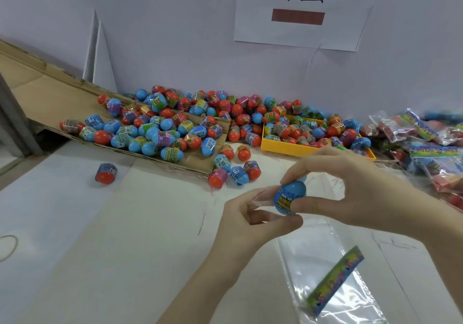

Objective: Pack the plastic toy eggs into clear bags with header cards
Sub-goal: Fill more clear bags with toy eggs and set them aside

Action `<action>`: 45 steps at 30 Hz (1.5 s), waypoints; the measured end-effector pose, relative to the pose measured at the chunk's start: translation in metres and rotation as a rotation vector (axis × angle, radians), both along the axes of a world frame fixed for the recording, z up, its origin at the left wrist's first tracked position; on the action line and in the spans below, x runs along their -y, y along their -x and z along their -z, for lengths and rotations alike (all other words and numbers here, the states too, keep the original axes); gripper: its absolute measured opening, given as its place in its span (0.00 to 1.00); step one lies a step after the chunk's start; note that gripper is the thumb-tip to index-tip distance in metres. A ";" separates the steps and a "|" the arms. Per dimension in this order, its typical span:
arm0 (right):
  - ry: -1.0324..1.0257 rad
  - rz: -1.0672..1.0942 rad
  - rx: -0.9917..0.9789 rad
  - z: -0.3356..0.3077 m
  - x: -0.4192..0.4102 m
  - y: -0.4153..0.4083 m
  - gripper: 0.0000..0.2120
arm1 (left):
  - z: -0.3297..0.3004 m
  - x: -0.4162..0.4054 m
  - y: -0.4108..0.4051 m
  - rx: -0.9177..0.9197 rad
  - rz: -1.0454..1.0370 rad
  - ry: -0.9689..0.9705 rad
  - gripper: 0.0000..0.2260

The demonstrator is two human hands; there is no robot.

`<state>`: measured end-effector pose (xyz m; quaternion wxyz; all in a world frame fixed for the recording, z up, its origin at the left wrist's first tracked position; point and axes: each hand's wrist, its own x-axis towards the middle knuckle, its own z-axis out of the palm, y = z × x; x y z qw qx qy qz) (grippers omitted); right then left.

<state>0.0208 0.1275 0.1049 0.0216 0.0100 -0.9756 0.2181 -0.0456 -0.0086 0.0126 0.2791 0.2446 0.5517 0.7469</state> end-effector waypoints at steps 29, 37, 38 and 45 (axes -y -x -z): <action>-0.041 -0.008 -0.101 0.036 -0.011 -0.011 0.15 | 0.004 -0.005 -0.001 0.119 0.255 0.140 0.17; 0.043 0.019 -0.095 0.036 -0.011 -0.011 0.15 | 0.010 -0.007 0.002 0.073 0.247 0.101 0.17; 0.053 0.017 -0.098 0.036 -0.010 -0.010 0.14 | 0.010 -0.006 0.002 0.067 0.255 0.095 0.16; -0.018 -0.012 -0.162 0.047 -0.014 -0.004 0.09 | 0.012 -0.003 0.000 0.038 0.320 0.049 0.18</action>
